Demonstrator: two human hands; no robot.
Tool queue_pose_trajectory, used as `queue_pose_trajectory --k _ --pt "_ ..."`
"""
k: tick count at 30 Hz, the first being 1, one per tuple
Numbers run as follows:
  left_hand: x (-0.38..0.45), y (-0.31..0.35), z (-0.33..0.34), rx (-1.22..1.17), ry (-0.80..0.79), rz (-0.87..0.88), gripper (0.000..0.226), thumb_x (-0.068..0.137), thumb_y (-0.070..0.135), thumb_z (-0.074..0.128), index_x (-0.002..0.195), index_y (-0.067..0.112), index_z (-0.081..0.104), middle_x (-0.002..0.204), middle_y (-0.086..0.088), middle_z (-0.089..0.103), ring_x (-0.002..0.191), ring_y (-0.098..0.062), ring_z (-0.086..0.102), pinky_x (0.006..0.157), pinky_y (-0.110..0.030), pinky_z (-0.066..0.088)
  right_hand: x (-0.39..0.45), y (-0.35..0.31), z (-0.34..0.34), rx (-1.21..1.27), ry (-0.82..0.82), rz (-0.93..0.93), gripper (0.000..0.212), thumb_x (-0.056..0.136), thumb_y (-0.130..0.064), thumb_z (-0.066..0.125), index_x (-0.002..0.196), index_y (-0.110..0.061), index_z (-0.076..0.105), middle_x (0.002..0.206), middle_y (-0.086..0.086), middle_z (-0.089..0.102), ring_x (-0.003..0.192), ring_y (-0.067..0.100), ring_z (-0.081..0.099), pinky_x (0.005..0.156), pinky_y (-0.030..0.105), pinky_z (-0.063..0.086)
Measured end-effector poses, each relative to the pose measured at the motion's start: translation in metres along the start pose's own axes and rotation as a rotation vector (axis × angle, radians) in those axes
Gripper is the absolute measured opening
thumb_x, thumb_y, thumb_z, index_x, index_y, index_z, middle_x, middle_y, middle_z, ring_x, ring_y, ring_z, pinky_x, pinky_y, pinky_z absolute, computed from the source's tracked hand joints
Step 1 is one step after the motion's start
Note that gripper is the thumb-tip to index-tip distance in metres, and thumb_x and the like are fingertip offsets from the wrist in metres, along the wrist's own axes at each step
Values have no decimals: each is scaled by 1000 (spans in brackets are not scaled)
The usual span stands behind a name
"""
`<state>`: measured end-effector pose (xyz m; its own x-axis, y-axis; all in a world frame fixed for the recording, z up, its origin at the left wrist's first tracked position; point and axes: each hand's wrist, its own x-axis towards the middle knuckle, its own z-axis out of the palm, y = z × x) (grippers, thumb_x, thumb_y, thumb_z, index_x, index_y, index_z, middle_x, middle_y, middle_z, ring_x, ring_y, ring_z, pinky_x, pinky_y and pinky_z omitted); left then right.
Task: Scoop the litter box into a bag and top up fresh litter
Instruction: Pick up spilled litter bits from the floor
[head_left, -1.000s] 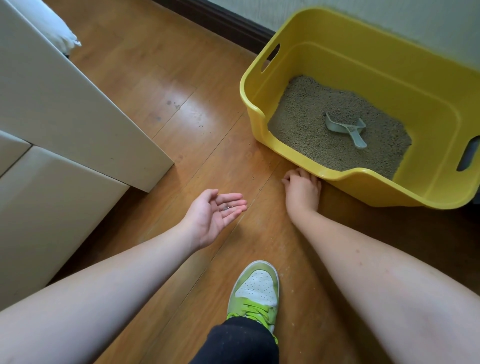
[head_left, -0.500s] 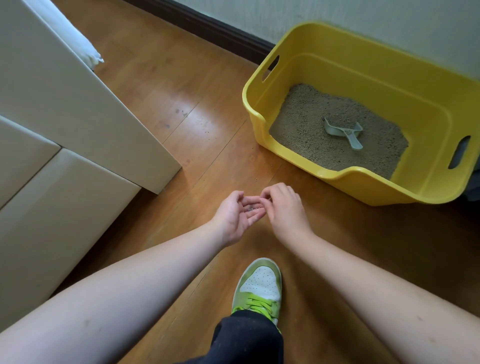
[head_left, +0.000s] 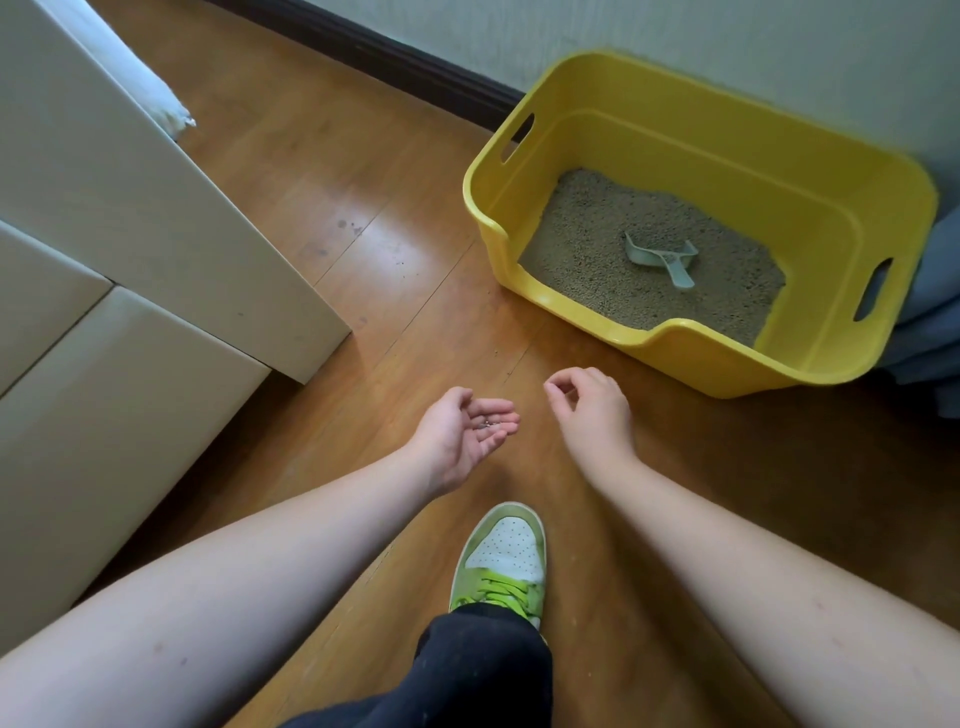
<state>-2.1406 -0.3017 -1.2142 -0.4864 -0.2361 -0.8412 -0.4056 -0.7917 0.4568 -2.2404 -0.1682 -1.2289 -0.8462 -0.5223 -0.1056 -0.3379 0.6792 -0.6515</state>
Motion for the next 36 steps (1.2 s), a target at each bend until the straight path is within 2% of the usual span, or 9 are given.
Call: queue_pose_trajectory --k 3,6,8,13,19,24,27,32,36 --pt "-3 5 -18 -26 22 12 53 102 27 25 93 -6 66 78 -18 72 66 -21 69 59 -22 55 10 -2 15 52 -65 33 16 91 -25 59 103 -19 67 97 -1 63 89 19 60 83 35 48" --pt "-7 11 -30 -44 9 14 55 102 28 25 96 -7 67 84 -20 72 74 -23 69 65 -23 57 27 -11 31 41 -138 48 28 91 -24 59 118 -17 63 105 2 63 91 18 61 84 32 49" --pt "-8 18 -33 -96 -15 27 55 102 28 25 98 -8 66 88 -22 72 79 -26 70 70 -25 58 41 -19 41 -10 -171 4 32 91 -23 60 122 -16 61 111 5 63 98 22 61 88 35 48" --pt "-9 41 -30 -232 -54 108 54 102 26 25 96 -8 66 89 -23 73 78 -26 73 72 -26 58 69 -28 61 -292 -281 -104 42 92 -26 58 132 -17 50 128 8 54 117 28 51 95 37 40" --pt "-11 45 -38 -273 -50 120 54 102 26 27 97 -9 68 97 -26 72 83 -28 73 74 -27 59 81 -27 77 -222 -186 -23 25 91 -23 59 113 -12 63 116 10 58 108 29 54 90 36 42" --pt "-13 44 -48 -262 -40 122 54 101 25 26 99 -9 68 100 -26 71 85 -28 73 75 -27 59 88 -31 87 -198 -113 50 15 90 -24 62 99 -13 66 107 8 60 101 28 56 82 34 41" --pt "-13 43 -53 -250 -26 121 54 102 24 26 97 -9 68 101 -27 71 85 -28 73 77 -29 58 94 -32 88 -232 -130 84 12 90 -25 62 90 -14 66 102 8 59 96 27 57 76 33 39" --pt "-11 40 -56 -252 -19 111 53 101 23 26 97 -9 68 100 -27 71 85 -28 73 79 -29 58 97 -32 88 -233 -170 80 11 93 -21 58 90 -11 63 102 9 58 96 29 55 78 35 40" --pt "-8 40 -56 -260 -18 113 53 100 22 26 96 -10 68 97 -27 71 83 -28 73 75 -29 59 91 -32 78 -67 -154 129 9 94 -20 57 90 -12 60 94 5 63 85 22 55 71 29 39"
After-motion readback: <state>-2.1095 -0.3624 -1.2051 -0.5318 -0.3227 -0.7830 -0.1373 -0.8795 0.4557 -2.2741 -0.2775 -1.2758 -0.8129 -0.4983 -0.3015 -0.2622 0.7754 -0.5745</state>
